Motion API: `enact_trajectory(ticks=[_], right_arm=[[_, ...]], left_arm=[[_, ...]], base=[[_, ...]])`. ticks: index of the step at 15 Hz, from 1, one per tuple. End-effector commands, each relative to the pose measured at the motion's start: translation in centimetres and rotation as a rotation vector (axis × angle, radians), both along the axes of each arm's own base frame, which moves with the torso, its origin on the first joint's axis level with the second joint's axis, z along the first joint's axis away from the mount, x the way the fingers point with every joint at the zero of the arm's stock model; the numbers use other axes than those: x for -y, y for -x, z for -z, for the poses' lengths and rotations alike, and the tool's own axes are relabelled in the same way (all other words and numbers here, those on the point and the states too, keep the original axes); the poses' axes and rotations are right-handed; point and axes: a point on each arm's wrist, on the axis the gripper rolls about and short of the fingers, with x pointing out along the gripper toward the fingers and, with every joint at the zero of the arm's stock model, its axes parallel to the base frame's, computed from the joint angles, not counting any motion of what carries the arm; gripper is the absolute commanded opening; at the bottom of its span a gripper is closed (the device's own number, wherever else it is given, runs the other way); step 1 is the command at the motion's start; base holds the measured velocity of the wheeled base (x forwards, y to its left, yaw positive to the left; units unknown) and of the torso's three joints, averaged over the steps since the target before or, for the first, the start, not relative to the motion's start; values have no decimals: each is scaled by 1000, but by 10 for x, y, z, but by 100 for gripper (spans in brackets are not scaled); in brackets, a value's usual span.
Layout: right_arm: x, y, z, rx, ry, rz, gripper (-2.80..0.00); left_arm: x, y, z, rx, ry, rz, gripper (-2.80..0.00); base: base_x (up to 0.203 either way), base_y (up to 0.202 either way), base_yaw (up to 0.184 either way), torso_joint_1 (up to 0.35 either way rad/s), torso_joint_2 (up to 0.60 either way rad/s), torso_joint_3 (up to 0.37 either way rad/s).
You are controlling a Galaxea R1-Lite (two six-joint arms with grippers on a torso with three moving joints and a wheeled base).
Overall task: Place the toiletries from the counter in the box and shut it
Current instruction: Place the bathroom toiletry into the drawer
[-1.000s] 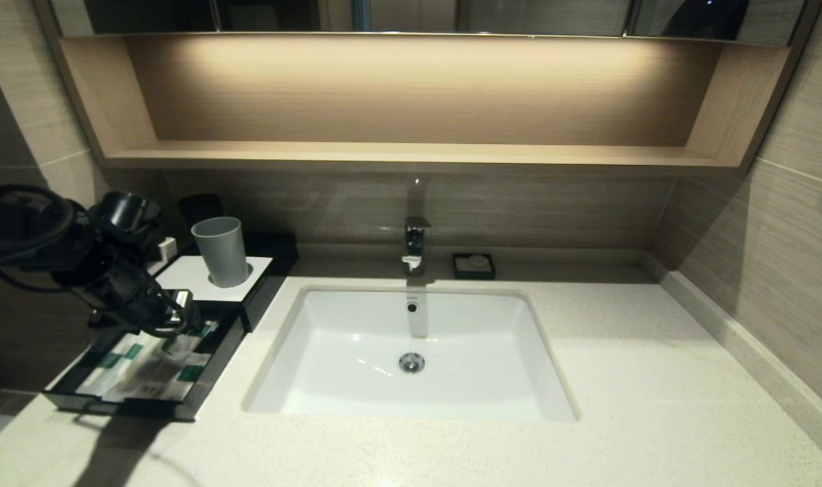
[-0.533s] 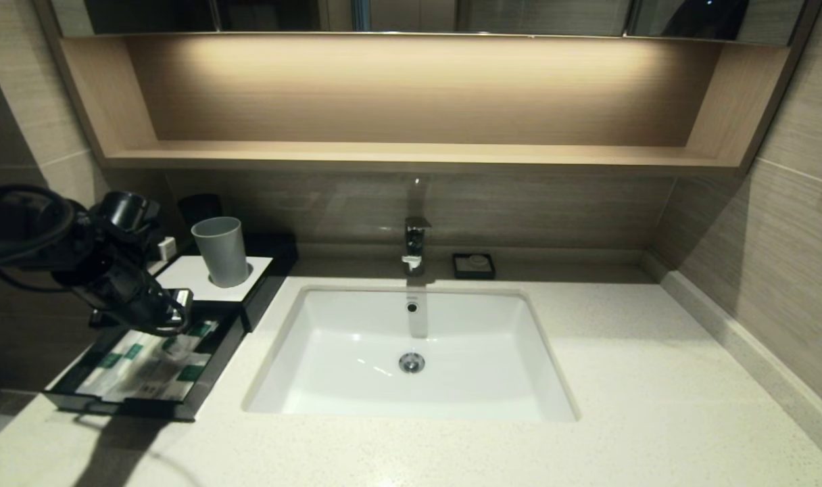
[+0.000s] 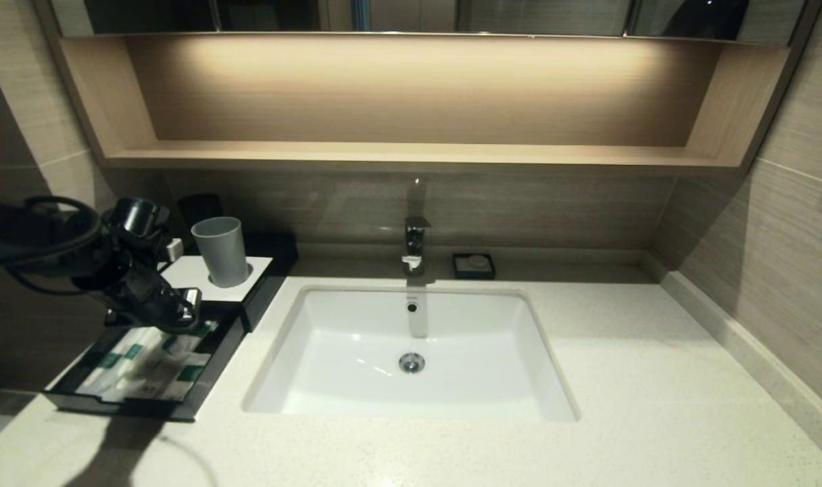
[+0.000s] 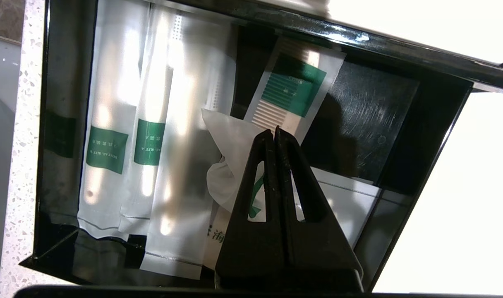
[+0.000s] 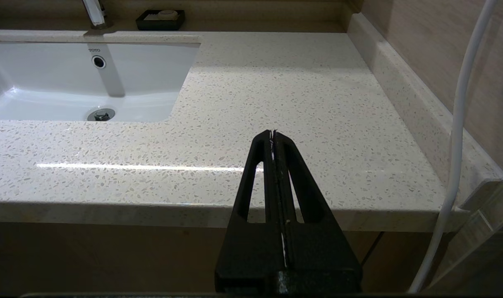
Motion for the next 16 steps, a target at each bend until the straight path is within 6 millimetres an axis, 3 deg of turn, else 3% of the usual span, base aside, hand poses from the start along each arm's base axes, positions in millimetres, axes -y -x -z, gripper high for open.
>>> enact_trajectory(ticks=[1, 8, 16], right_arm=[[0, 0, 0, 0, 0, 0, -280], [0, 0, 0, 0, 0, 0, -280], [0, 0, 0, 0, 0, 0, -280]], left_arm=[[-1, -1, 3, -3, 0, -5, -280], [-11, 4, -11, 41, -14, -35, -280], [-11, 2, 11, -38, -5, -36, -280]], base=[[0, 0, 0, 0, 0, 0], [0, 0, 0, 0, 0, 0], [0, 0, 0, 0, 0, 0]])
